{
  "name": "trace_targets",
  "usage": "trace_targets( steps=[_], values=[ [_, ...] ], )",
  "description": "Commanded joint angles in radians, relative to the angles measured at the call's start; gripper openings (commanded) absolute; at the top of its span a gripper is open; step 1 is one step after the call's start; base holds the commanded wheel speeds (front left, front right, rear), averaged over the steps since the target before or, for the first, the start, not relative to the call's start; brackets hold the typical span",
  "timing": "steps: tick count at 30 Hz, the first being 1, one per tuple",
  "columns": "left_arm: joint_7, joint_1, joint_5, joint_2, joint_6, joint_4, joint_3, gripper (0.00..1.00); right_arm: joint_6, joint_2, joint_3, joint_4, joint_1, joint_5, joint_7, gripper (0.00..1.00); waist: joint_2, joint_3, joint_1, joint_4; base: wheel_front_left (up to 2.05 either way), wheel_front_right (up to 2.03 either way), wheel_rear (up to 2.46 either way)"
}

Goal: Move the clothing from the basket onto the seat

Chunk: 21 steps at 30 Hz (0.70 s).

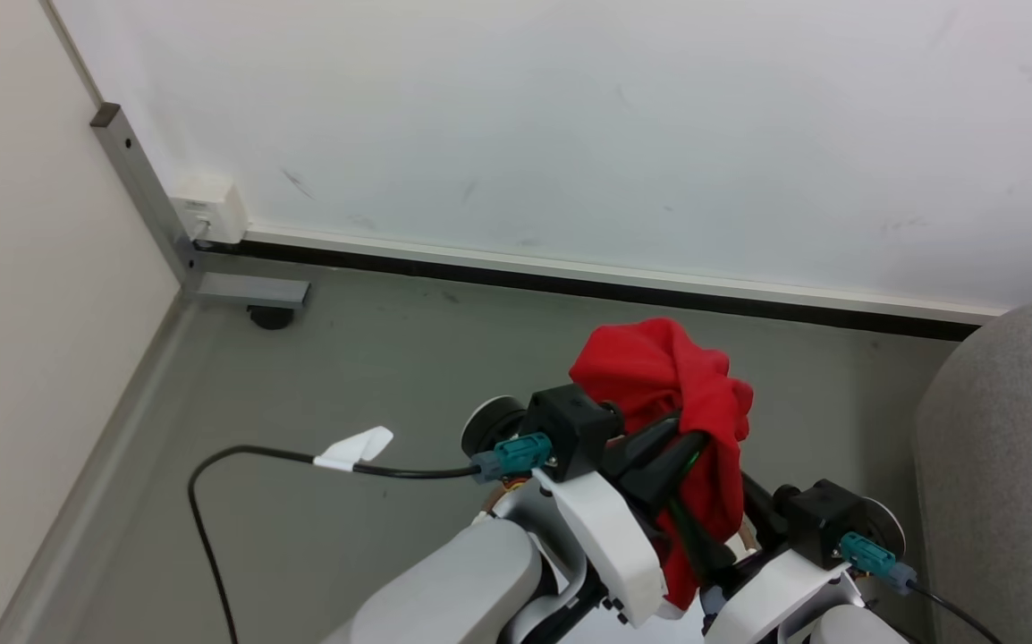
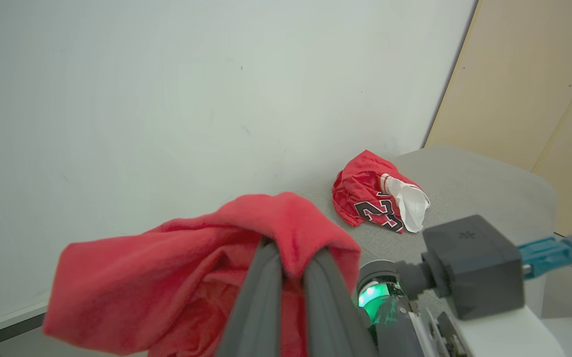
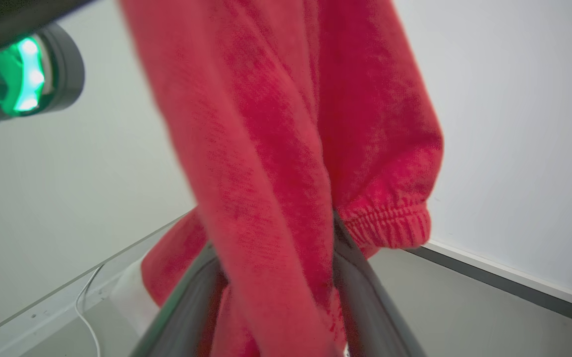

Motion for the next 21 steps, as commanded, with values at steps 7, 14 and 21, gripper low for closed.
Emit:
trace_targets(
  steps=[7,14,21],
  values=[
    [0.004,0.013,-0.014,0.011,0.008,-0.020,0.004,0.00,-0.002,0.005,0.003,0.027,-0.001,0.017,0.001,0.00,0.0000,-0.009,-0.0001,0.005,0.00,0.00,0.00],
    [0.001,0.023,-0.022,0.017,0.018,-0.019,0.005,0.00,-0.002,0.007,0.000,0.012,0.008,0.026,0.001,0.00,0.0000,-0.012,-0.0001,-0.009,0.00,0.00,0.00],
    [-0.009,0.024,-0.029,0.023,0.025,-0.016,0.009,0.00,-0.002,0.006,-0.009,-0.001,0.023,0.034,0.001,0.00,0.0000,-0.016,-0.0001,-0.034,0.00,0.00,0.00]
  ],
)
